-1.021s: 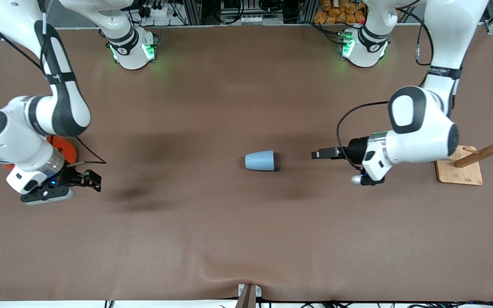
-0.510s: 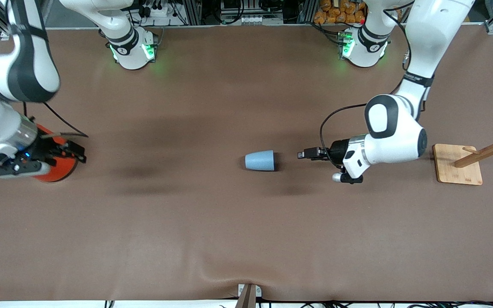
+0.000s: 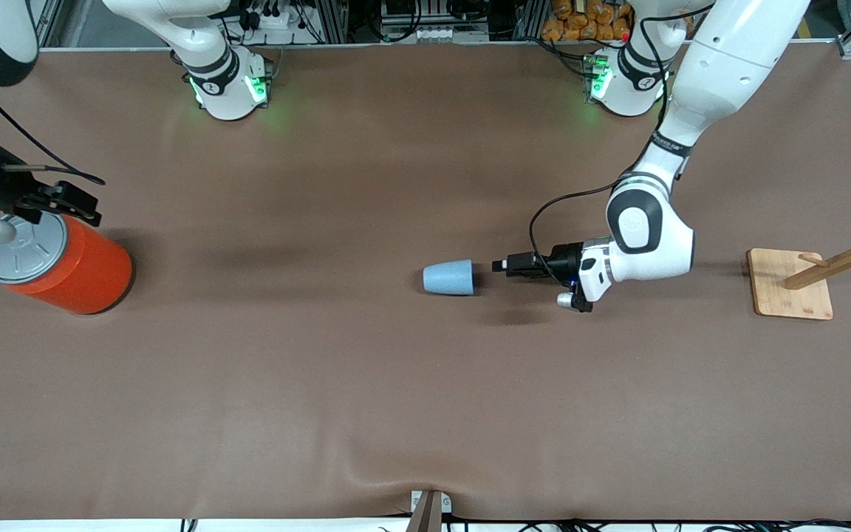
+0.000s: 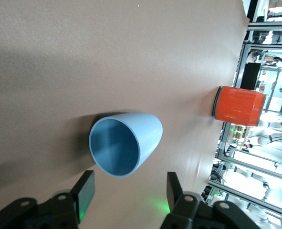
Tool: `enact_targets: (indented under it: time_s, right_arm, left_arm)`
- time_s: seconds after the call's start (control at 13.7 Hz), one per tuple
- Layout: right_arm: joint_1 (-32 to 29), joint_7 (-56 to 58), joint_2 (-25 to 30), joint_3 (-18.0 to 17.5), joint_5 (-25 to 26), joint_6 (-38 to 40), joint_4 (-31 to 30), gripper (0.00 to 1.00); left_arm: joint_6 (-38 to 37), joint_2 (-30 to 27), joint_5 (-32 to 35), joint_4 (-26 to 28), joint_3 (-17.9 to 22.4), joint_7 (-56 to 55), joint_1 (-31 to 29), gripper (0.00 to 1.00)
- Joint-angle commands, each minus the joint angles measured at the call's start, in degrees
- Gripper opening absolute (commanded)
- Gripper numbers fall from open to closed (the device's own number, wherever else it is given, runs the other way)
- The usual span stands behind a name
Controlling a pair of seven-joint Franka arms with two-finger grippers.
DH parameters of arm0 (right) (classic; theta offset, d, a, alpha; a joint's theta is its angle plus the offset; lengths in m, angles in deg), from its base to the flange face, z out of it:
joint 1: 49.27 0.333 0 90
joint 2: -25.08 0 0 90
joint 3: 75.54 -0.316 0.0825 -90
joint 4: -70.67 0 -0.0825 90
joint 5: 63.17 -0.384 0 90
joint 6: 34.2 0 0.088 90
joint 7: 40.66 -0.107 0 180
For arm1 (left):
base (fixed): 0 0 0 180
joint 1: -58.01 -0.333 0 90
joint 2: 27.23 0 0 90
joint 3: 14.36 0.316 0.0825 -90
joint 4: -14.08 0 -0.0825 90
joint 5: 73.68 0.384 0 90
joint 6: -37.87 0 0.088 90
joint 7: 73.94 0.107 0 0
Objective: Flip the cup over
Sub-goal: 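Grasp the lying blue cup's base with the left gripper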
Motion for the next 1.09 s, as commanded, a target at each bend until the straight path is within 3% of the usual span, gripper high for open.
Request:
enact_targets:
  time_s: [0.0,0.22,0.73,1.02]
  right_arm:
    - [-2.91,-0.56,-0.96,-0.07,0.98,4.24,7.33,1.00]
    - [-3.28,-0.21,-3.94,0.01,0.46,10.12,15.16,1.00]
    - [-2.40,2.95,-3.78,-0.34,0.10,12.87,15.80,1.00]
    - [-1.35,-1.60,-3.78,-0.34,0.10,13.04,15.45,1.00]
  left_arm:
    - [0.83,1.71,-5.56,-0.28,-0.09,5.06,1.14,0.64]
    - [0.83,3.48,-12.07,-0.45,-0.09,10.54,2.02,0.57]
    - [0.83,5.77,-15.95,-1.77,-0.09,11.07,3.78,0.50]
    - [0.91,7.87,-18.68,-3.70,0.00,13.70,5.27,0.48]
